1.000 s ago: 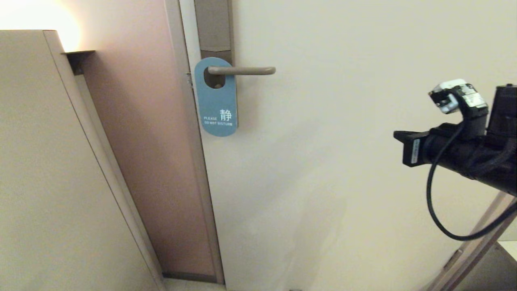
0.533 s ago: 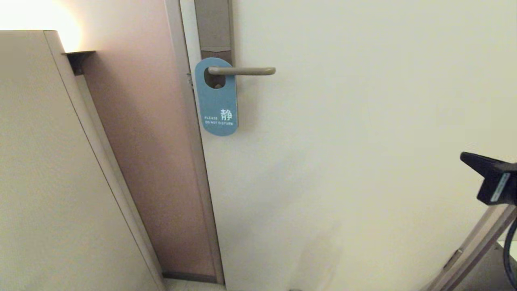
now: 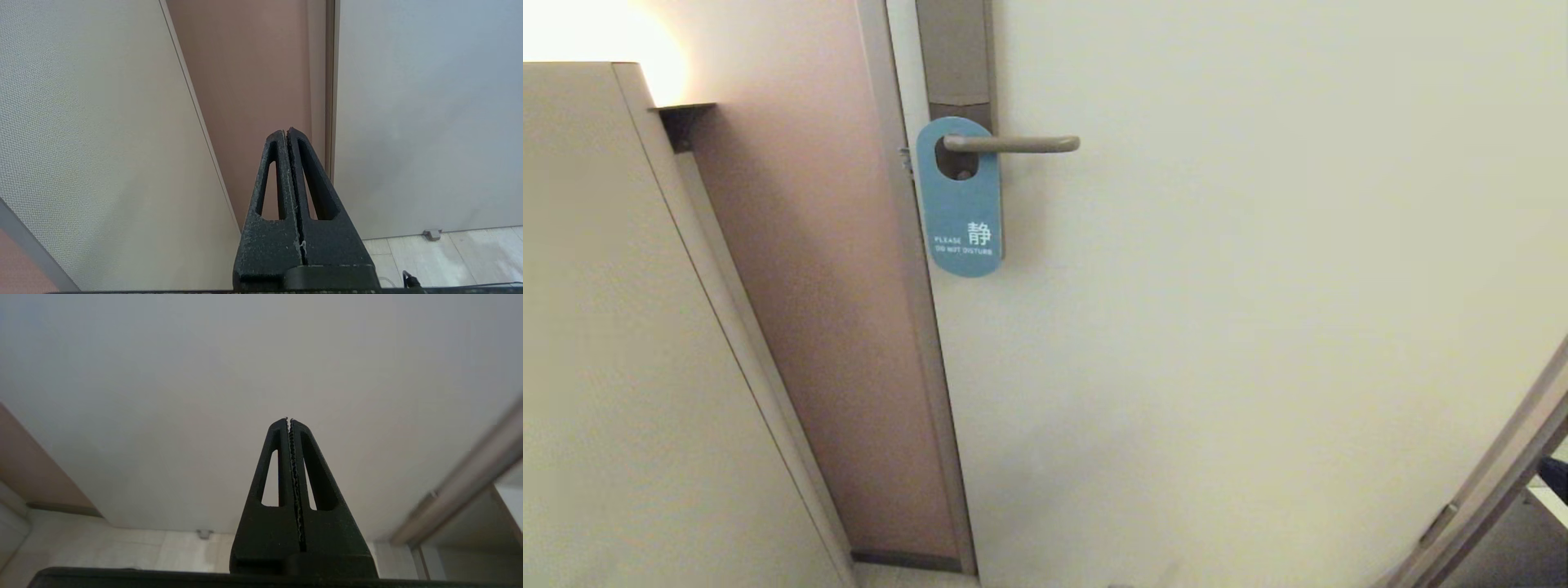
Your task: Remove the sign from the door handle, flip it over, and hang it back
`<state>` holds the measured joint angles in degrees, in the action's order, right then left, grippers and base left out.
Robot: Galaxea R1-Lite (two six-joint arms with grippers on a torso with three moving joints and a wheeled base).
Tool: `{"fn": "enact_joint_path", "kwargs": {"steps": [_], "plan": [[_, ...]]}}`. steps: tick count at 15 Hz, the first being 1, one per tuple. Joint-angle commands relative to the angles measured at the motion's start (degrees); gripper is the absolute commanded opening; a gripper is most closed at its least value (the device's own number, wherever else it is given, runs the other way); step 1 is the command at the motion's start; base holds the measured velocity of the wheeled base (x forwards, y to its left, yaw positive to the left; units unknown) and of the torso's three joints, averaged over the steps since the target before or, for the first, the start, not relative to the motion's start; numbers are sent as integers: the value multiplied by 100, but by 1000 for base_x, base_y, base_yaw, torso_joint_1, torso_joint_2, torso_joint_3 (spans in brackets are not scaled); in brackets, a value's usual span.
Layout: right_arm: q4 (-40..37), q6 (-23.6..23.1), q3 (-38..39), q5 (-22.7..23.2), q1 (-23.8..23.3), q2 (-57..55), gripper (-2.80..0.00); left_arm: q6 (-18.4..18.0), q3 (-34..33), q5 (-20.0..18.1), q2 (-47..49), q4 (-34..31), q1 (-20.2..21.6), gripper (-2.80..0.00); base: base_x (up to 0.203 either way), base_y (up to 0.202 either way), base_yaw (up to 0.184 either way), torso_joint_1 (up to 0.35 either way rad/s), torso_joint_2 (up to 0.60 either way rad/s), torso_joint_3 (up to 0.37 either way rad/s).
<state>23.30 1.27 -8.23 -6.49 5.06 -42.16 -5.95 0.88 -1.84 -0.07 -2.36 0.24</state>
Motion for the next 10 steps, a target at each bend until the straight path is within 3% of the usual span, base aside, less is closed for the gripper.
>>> {"fn": "enact_joint_path", "kwargs": {"steps": [1,4,10], "plan": [[8,2,473,139,-189,685,-280,-3,0,0,7,-1,2,-280,0,0,0,0,0,0],[-122,2,807,384,-285,1221,-280,-3,0,0,7,-1,2,-280,0,0,0,0,0,0],[-1614,-26,823,551,-491,2660,-280,-3,0,-1,7,-1,2,-280,0,0,0,0,0,0]]}}
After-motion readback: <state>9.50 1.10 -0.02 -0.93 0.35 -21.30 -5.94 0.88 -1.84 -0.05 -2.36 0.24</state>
